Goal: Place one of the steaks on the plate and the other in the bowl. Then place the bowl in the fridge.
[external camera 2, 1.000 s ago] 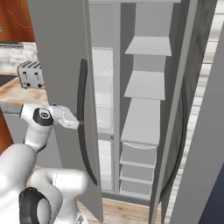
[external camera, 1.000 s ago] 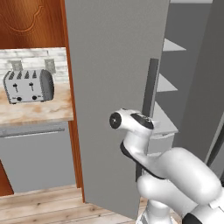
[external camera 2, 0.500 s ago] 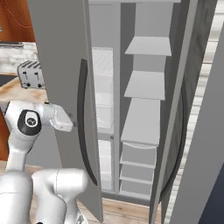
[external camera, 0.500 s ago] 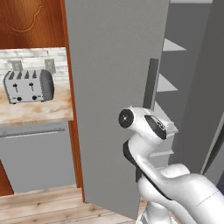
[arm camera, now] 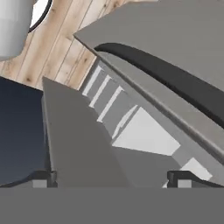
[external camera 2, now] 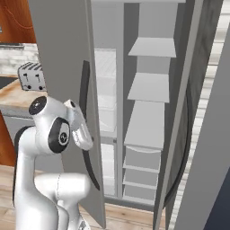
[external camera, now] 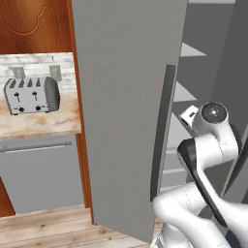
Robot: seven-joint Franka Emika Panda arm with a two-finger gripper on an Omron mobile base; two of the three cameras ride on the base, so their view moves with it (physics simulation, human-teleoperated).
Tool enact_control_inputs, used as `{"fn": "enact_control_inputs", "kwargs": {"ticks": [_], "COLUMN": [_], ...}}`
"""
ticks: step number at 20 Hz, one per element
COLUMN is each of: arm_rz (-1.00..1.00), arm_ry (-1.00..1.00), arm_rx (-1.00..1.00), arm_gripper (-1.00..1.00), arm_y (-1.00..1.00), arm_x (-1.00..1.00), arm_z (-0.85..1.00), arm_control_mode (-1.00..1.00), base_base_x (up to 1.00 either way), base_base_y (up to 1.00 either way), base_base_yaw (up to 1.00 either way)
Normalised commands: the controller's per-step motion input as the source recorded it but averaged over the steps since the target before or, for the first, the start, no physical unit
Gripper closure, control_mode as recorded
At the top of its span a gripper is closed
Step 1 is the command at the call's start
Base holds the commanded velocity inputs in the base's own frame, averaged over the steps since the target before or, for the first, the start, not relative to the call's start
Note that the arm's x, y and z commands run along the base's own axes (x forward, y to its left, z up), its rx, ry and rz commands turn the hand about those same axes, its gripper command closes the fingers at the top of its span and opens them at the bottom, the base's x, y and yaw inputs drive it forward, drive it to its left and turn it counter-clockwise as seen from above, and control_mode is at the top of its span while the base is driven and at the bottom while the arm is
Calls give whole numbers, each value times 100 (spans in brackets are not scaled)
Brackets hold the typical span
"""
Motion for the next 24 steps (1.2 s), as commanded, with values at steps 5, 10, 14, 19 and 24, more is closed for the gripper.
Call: {"fn": "enact_control_inputs", "kwargs": {"ticks": [5, 10, 14, 19, 24], "arm_rz": [0, -3, -8, 0, 0], "arm_ry": [-14, -1, -2, -1, -2], "arm_rx": [77, 71, 30, 0, 0], "arm_gripper": [-100, -100, -100, -100, -100], "arm_y": [-10, 0, 3, 4, -28], "arm_x": [-4, 0, 8, 12, 44], "arm_z": [-32, -55, -56, -11, -32], "arm_control_mode": [-100, -100, -100, -100, -100], "base_base_x": [0, 0, 0, 0, 0], "base_base_y": [0, 0, 0, 0, 0], "base_base_yaw": [0, 0, 0, 0, 0]}}
